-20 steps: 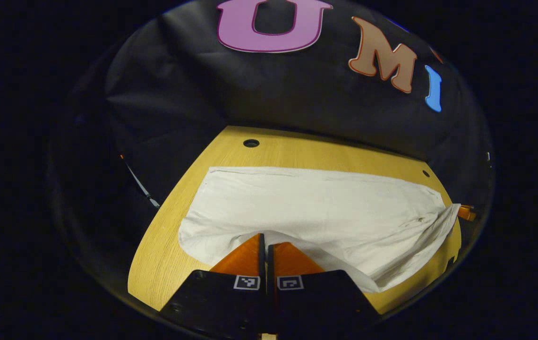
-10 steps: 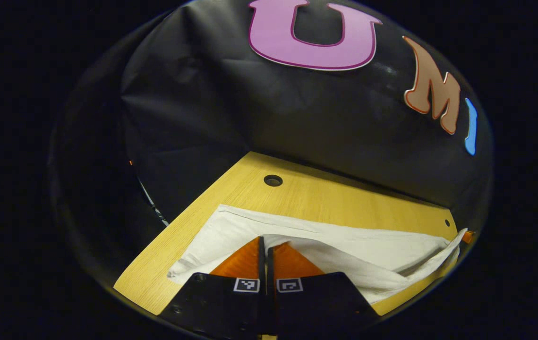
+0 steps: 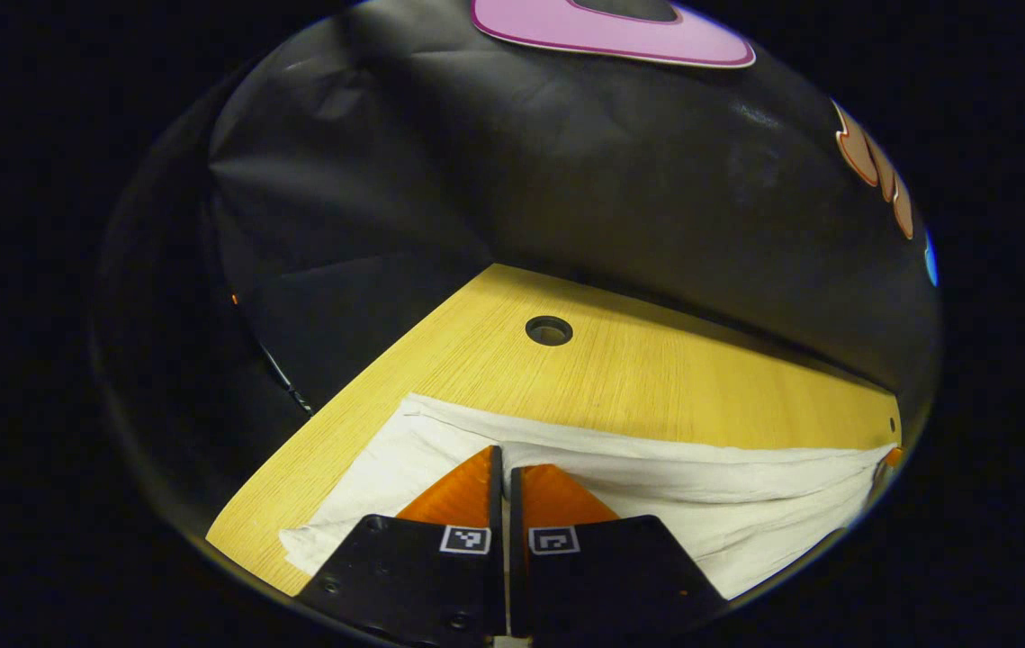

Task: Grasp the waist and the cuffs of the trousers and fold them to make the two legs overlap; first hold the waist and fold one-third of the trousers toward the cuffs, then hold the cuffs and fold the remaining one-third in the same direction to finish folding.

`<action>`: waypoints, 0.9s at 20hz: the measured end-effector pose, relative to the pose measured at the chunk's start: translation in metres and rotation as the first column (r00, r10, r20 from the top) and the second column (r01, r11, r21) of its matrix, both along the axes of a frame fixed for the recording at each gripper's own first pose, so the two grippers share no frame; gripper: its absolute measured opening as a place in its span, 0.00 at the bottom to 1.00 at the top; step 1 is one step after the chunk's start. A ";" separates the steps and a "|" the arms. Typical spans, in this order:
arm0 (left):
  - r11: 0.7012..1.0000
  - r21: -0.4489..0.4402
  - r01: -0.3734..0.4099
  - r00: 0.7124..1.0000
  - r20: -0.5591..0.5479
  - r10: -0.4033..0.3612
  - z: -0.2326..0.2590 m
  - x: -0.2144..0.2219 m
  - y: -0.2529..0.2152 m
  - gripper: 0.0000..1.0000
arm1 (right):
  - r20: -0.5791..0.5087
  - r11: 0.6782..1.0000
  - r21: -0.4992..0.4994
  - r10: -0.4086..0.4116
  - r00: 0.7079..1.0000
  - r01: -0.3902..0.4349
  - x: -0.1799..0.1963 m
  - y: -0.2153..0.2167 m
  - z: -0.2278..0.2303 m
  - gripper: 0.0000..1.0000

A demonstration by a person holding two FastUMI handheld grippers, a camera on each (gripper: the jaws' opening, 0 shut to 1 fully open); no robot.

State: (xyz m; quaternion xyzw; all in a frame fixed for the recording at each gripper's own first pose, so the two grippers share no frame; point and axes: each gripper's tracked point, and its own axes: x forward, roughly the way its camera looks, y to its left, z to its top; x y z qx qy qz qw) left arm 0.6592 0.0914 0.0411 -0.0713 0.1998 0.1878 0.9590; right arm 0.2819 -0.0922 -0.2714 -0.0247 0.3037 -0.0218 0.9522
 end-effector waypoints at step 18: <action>0.996 0.020 0.087 0.993 0.075 -0.089 0.016 0.005 -0.031 0.96 | 0.081 0.978 0.079 -0.198 0.977 0.192 -0.089 -0.136 0.073 0.97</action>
